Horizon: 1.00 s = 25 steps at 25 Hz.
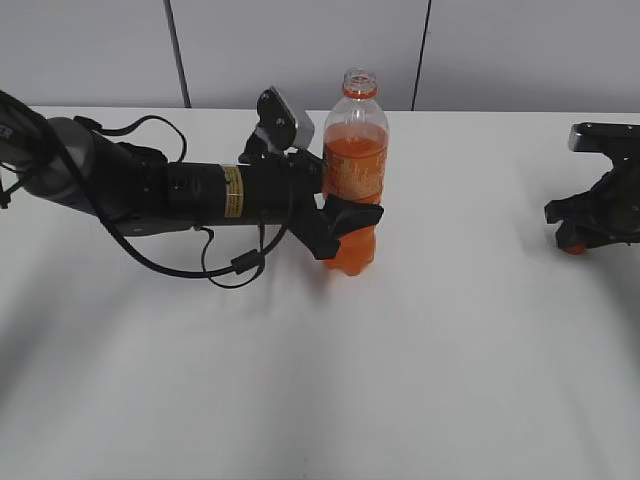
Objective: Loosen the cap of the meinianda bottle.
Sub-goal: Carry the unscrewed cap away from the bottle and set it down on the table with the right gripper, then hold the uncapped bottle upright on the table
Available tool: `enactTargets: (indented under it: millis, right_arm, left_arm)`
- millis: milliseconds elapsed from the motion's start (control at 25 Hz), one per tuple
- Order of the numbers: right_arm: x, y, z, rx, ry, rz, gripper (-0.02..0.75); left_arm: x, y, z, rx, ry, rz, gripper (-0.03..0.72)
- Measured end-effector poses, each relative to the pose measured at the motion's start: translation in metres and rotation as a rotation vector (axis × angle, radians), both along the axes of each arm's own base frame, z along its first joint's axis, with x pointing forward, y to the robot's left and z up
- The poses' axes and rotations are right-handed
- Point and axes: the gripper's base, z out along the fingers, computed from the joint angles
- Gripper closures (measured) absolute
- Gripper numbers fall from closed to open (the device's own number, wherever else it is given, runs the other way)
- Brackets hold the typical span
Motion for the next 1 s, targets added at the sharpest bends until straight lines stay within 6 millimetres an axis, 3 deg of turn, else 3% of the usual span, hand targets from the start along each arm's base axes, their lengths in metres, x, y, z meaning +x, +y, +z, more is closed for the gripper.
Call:
enactTargets:
  millis: [240,320,440,520,680,840,1000]
  right_arm:
    - [0.002,0.0,-0.002,-0.005,-0.013,0.002,0.462]
    - [0.001,0.0,-0.004,-0.007,0.0,0.013,0.407]
    - [0.0,0.0,-0.004,-0.006,0.012,0.022,0.239]
    - [-0.001,0.0,-0.005,-0.004,0.022,0.026,0.167]
    - [-0.003,0.001,0.001,0.004,0.034,0.029,0.14]
    - [-0.005,0.002,0.028,0.012,-0.016,0.025,0.142]
    - [-0.009,0.003,0.068,0.004,-0.115,0.026,0.142]
  left_arm:
    - [0.0,0.0,0.0,0.0,0.0,-0.003,0.266]
    - [0.0,0.0,0.0,0.0,0.0,-0.004,0.266]
    - [0.0,0.0,0.0,0.0,0.0,-0.004,0.266]
    - [0.0,0.0,0.0,0.0,-0.001,-0.004,0.266]
    - [0.0,0.0,0.0,-0.002,-0.001,-0.005,0.232]
    - [-0.001,-0.001,0.001,-0.022,-0.004,-0.016,0.078]
    - [-0.002,-0.001,0.001,-0.02,-0.006,-0.023,0.03]
